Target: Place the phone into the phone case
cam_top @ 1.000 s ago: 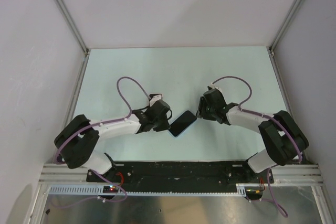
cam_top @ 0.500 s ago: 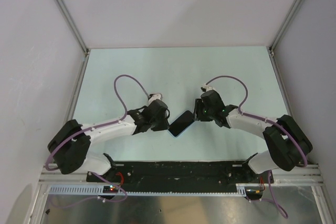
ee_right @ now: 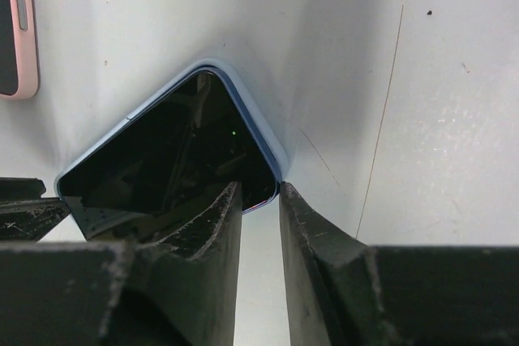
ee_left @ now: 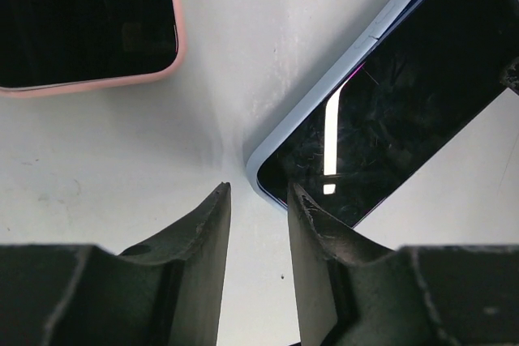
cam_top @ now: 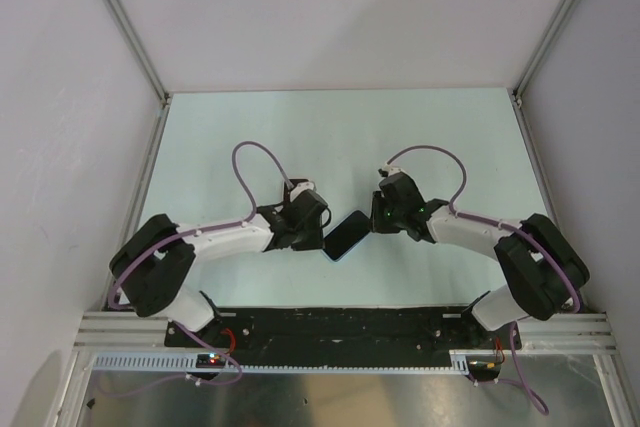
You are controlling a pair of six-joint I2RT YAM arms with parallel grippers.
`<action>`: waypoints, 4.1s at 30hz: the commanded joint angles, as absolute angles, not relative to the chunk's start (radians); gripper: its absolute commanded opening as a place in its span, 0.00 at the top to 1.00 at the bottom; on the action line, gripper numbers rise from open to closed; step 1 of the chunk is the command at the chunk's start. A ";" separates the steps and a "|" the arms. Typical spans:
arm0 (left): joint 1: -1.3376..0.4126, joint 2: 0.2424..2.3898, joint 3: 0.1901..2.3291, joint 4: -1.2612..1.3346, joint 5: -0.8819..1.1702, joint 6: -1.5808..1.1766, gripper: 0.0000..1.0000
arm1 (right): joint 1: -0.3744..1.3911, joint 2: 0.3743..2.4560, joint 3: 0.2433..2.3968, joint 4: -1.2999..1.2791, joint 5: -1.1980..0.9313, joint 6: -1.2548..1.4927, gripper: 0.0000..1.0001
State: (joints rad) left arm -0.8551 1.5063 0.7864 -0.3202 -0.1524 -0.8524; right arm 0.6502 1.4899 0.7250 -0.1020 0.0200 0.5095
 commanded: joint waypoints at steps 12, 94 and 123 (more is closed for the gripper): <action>-0.859 1.577 0.855 -0.314 -0.171 -0.812 0.61 | 0.718 1.589 0.812 -0.178 0.076 0.468 0.85; -0.847 1.596 0.819 -0.254 -0.104 -0.842 0.53 | 0.870 1.694 0.723 -0.192 -0.034 0.543 0.85; -0.764 1.726 0.982 -0.253 -0.076 -0.749 0.55 | 0.763 1.585 0.721 -0.172 -0.108 0.583 0.85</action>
State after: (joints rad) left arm -0.7975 1.6756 0.9466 -0.4480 0.0422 -0.8062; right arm 0.7441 1.5795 0.7734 -0.0135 0.2211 0.5053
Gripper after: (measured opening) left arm 0.454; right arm 0.151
